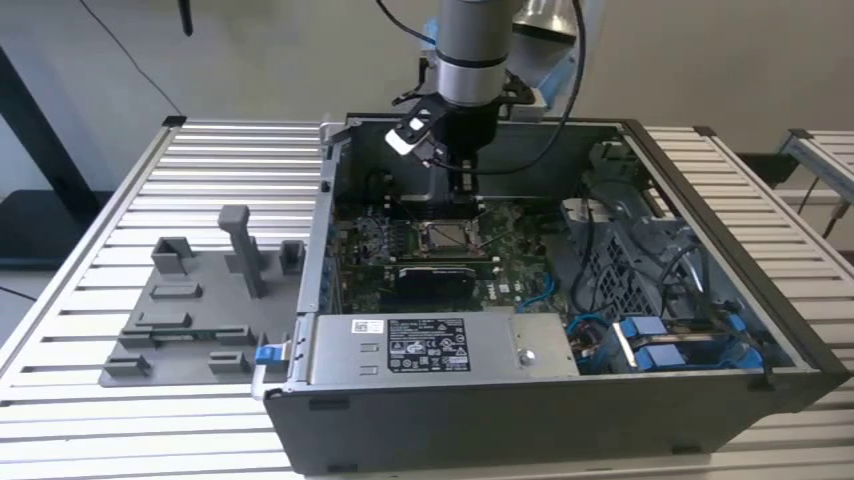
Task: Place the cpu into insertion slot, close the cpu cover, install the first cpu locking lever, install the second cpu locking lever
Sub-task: 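Place the cpu into insertion slot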
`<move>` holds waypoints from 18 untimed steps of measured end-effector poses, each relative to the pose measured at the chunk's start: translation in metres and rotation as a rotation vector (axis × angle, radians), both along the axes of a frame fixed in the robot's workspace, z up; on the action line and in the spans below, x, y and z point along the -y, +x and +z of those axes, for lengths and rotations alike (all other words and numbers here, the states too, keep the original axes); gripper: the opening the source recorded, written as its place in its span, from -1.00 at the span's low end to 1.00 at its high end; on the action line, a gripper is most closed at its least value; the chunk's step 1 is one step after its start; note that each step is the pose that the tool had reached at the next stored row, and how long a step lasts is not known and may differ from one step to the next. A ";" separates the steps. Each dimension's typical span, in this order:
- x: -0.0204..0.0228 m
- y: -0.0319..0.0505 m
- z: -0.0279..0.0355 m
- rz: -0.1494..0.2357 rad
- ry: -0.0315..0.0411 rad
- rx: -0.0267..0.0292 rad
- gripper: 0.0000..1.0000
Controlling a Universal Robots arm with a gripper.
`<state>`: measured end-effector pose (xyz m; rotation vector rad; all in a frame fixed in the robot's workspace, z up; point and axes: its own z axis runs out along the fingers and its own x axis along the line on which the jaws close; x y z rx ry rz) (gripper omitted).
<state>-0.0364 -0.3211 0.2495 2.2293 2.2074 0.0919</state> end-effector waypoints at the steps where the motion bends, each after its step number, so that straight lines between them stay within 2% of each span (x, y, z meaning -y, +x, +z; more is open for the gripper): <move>1: 0.0002 0.0170 0.0000 0.000 0.0000 -0.0102 -0.79; 2: 0.0004 0.0251 0.0000 0.000 0.0001 -0.0138 -0.79; 4: 0.0006 0.0343 0.0000 0.000 0.0000 -0.0170 -0.79; 14: 0.0024 0.0799 0.0000 0.000 0.0000 -0.0277 -0.79; 16: 0.0024 0.0869 0.0009 0.000 0.0001 -0.0302 -0.79; 18: 0.0025 0.0892 0.0061 0.000 0.0000 -0.0311 -0.79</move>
